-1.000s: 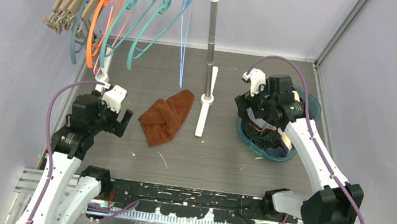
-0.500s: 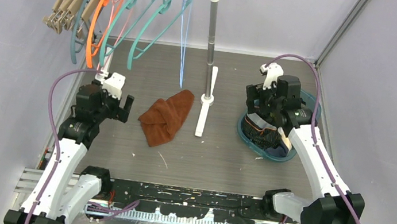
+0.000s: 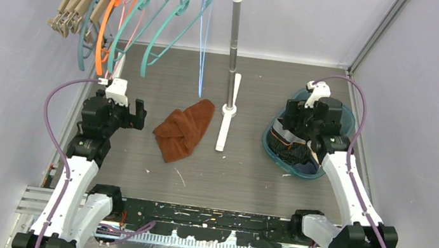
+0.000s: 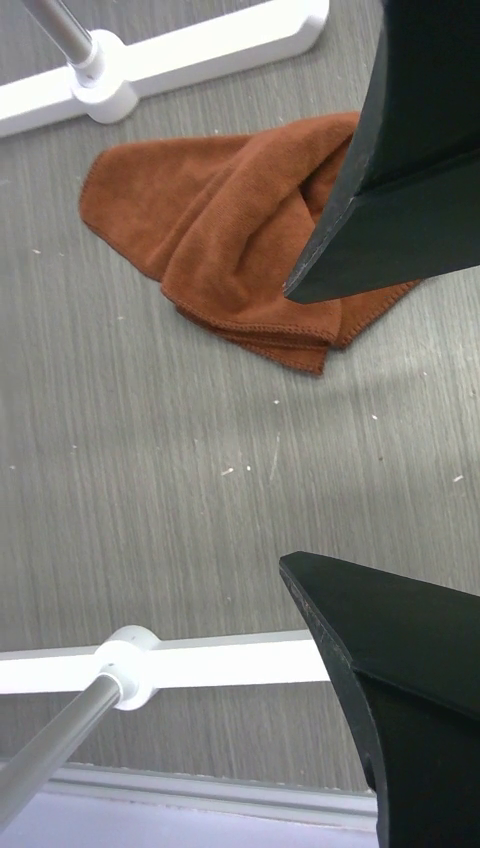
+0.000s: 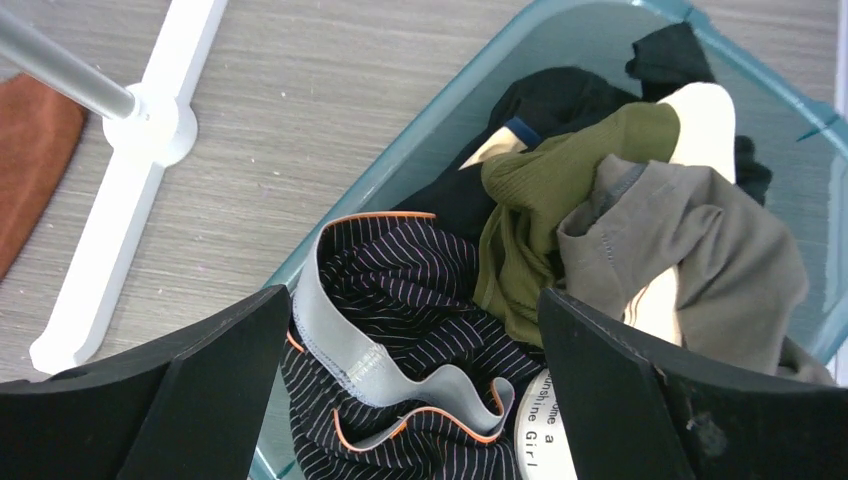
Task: Remove the underwear clipped to the hanger
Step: Reset both arms
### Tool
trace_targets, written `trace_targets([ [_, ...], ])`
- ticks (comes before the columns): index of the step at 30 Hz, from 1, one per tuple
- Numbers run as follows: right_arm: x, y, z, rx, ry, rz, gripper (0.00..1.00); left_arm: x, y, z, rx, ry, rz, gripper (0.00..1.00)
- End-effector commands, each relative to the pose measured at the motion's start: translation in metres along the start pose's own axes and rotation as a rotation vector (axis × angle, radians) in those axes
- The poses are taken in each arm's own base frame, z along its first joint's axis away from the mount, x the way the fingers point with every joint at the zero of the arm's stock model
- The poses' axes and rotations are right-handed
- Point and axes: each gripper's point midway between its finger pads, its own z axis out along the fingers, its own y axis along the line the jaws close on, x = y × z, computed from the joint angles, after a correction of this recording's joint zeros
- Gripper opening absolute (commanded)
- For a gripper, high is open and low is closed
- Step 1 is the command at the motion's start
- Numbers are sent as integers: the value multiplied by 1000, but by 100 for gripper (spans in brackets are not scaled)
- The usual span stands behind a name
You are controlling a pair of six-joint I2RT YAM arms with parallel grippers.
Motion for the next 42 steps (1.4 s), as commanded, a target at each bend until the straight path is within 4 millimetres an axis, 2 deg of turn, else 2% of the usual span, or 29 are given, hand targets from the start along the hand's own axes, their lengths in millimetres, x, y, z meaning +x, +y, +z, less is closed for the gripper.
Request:
trace_targets([
  [1, -60, -3, -28, 26, -245, -29, 100, -42, -3, 2, 18, -155, -46, 98],
  [6, -69, 0, -44, 10, -292, -103, 100, -56, -2, -1, 19, -165, -43, 98],
  [9, -75, 3, -54, -4, -328, -134, 100, -74, -4, -11, 24, -179, -40, 98],
  [13, -79, 4, -65, -3, -365, -158, 100, -86, -8, -25, 41, -185, -31, 98],
  [25, -75, 13, -82, -59, -402, -192, 100, -107, -9, -49, 41, -222, 31, 98],
  [33, -73, 18, -85, -89, -398, -205, 100, -107, -18, -69, 78, -231, 56, 98],
  [38, -69, 23, -82, -124, -378, -216, 100, -114, -20, -69, 96, -243, 71, 98],
  [42, -69, 25, -85, -135, -377, -224, 100, -117, -18, -58, 91, -254, 76, 98],
])
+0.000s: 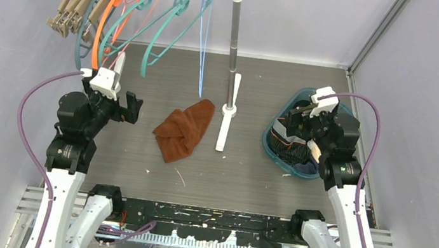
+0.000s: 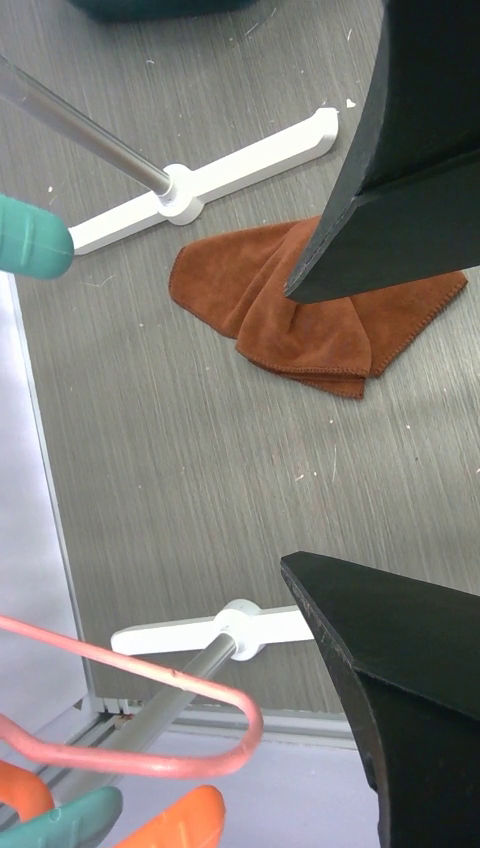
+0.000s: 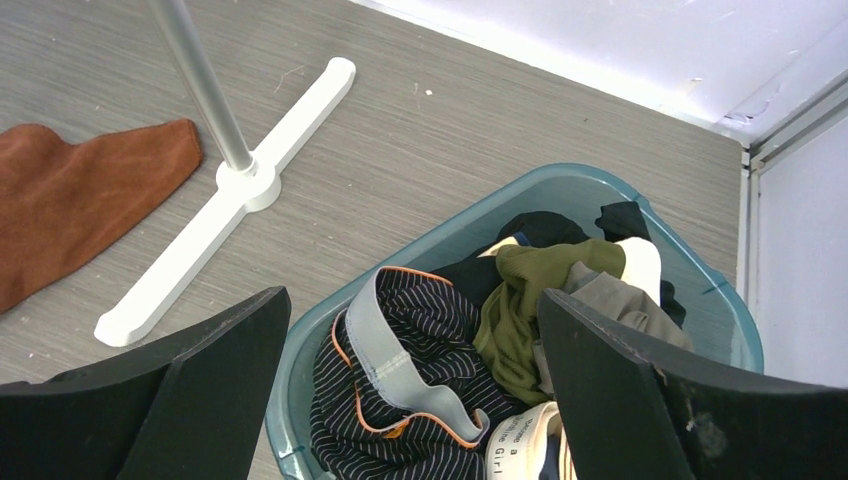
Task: Remove the underwear clipped to the hanger
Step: Reset both arms
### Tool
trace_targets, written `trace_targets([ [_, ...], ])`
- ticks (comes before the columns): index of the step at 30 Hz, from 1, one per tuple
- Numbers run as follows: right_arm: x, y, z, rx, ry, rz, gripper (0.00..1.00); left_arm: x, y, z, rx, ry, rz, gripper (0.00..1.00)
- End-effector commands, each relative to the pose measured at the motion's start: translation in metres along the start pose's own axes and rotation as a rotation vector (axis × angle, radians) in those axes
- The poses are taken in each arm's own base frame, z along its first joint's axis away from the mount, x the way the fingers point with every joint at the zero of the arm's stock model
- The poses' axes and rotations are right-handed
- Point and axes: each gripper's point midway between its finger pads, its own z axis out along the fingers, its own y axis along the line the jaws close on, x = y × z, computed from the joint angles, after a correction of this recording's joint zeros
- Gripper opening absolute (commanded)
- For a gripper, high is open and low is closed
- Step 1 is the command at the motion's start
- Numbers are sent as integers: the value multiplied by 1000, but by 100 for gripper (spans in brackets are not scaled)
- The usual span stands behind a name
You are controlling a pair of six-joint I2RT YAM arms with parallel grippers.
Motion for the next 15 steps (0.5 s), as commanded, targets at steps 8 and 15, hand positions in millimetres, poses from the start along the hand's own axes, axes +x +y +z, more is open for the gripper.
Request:
trace_targets([
  [8, -17, 6, -7, -41, -40, -29, 100, -12, 2, 8, -14, -106, -37, 98],
  [15, -21, 4, -14, -30, -57, -54, 100, -5, -5, 1, 20, -63, -46, 98],
])
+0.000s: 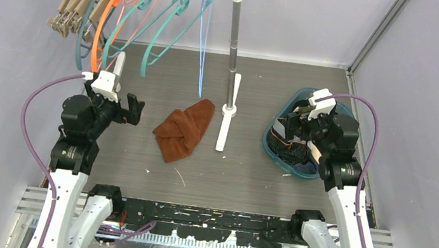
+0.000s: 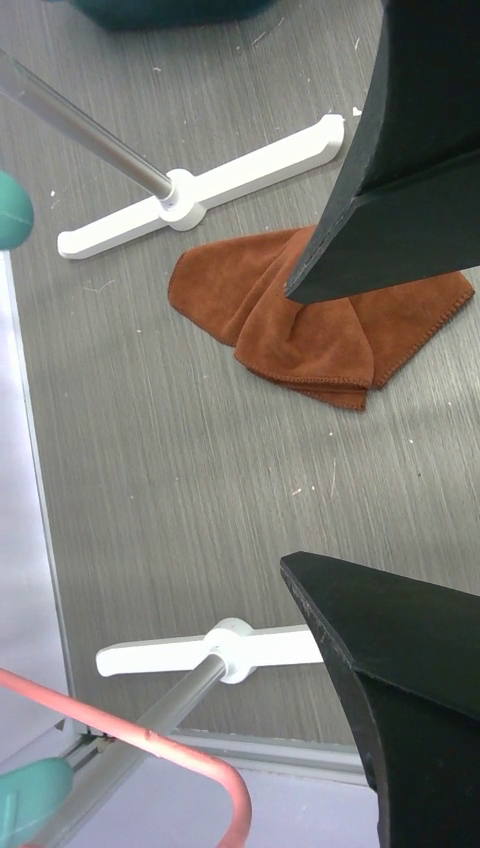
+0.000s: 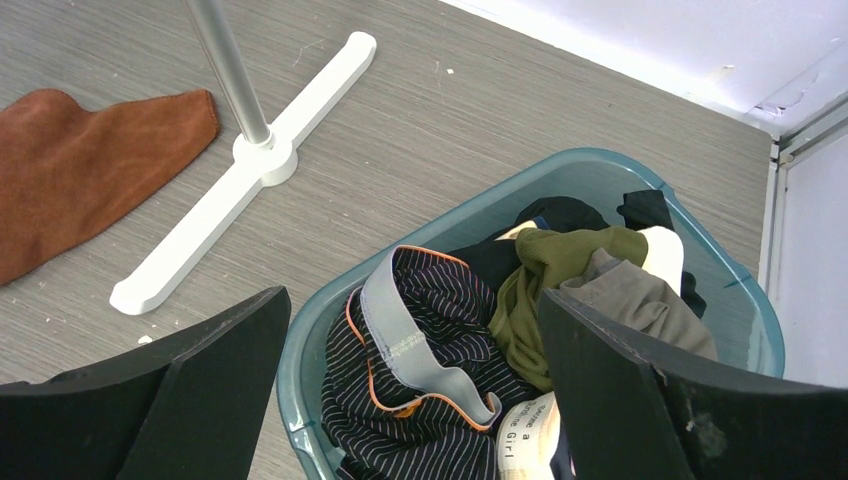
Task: Remove the underwear clipped to the hanger
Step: Reset both arms
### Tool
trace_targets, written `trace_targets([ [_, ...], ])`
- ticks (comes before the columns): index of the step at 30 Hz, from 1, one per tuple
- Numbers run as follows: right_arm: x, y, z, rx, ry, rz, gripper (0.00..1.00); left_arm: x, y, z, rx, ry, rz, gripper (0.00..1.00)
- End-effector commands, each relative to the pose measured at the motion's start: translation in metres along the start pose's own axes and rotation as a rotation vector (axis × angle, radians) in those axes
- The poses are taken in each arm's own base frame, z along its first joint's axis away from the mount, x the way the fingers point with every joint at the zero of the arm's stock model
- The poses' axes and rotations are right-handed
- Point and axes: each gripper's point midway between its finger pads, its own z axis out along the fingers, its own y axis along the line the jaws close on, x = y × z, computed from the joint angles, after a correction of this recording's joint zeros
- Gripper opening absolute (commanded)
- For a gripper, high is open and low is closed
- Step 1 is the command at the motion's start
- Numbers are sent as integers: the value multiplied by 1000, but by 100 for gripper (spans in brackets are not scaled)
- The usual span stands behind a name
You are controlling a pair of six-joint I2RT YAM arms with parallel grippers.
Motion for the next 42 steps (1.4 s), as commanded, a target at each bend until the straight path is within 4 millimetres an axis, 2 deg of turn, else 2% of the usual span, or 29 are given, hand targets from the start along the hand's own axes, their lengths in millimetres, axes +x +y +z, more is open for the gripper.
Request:
trace_targets([
  [1, -32, -7, -13, 33, -97, -55, 100, -18, -7, -8, 35, -51, -2, 98],
  [19, -31, -15, -13, 70, -96, -63, 100, -26, 13, -27, -95, -23, 27, 98],
  [42, -28, -15, -11, 66, -87, -73, 100, -23, 12, -24, -83, -12, 35, 98],
])
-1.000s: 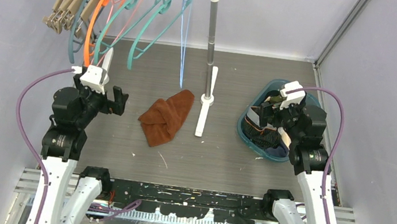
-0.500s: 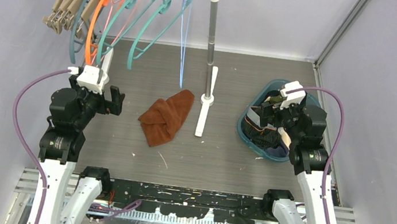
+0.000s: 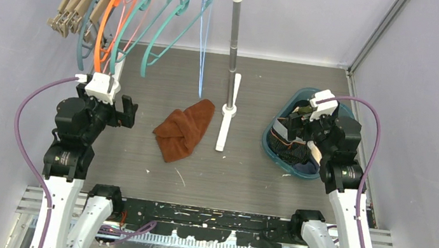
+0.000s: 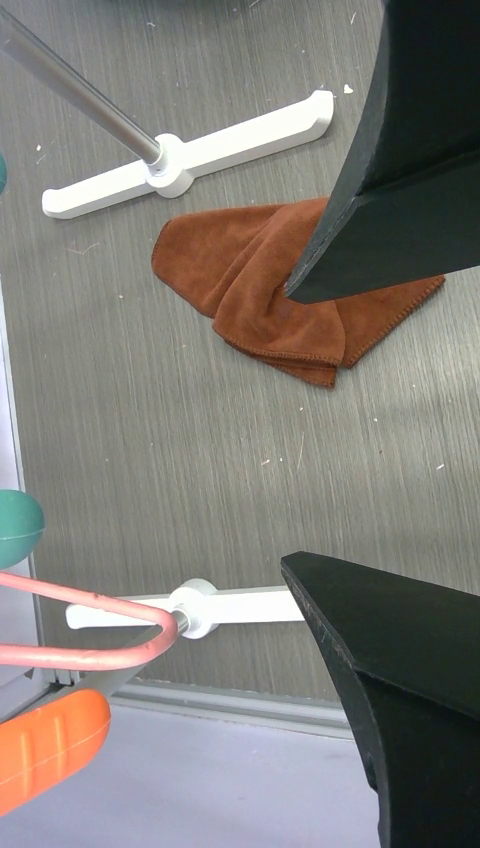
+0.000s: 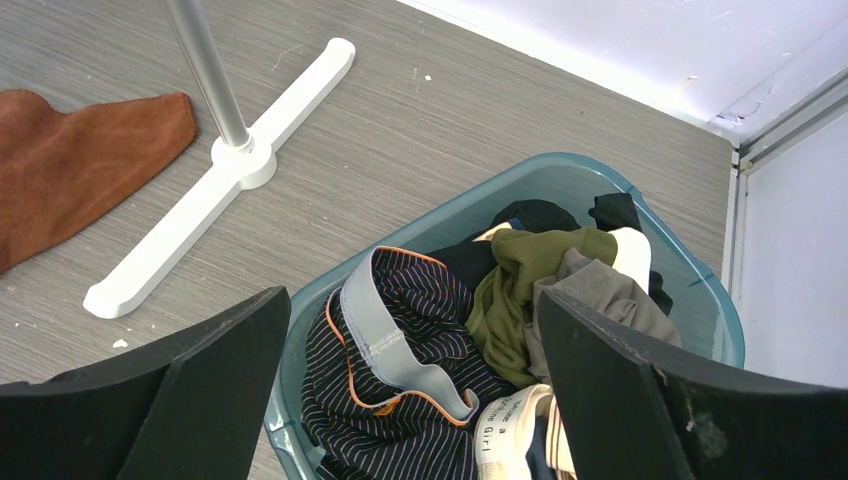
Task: Remove the underwear clipped to the hanger
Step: Reset both arms
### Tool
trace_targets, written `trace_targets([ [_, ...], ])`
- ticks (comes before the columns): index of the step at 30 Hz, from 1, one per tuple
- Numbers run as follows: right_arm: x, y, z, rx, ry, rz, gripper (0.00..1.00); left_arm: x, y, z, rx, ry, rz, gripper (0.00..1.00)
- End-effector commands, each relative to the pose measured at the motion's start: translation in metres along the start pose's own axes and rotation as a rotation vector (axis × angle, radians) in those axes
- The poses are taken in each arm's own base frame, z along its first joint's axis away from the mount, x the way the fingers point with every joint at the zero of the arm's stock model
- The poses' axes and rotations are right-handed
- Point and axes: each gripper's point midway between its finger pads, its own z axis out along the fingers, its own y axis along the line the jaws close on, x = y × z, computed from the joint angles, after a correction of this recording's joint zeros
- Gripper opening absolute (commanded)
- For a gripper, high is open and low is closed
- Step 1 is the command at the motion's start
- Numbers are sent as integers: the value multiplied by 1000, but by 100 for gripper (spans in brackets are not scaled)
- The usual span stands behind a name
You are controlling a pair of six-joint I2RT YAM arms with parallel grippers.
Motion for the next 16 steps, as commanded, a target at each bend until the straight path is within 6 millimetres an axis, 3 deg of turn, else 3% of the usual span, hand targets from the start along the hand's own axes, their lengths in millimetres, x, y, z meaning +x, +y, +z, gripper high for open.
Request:
trace_targets([
  [1, -24, -7, -3, 26, -74, -35, 100, -22, 2, -5, -7, -62, 29, 98],
  [16, -24, -7, -3, 25, -77, -35, 100, -22, 3, -4, -12, -65, 35, 98],
])
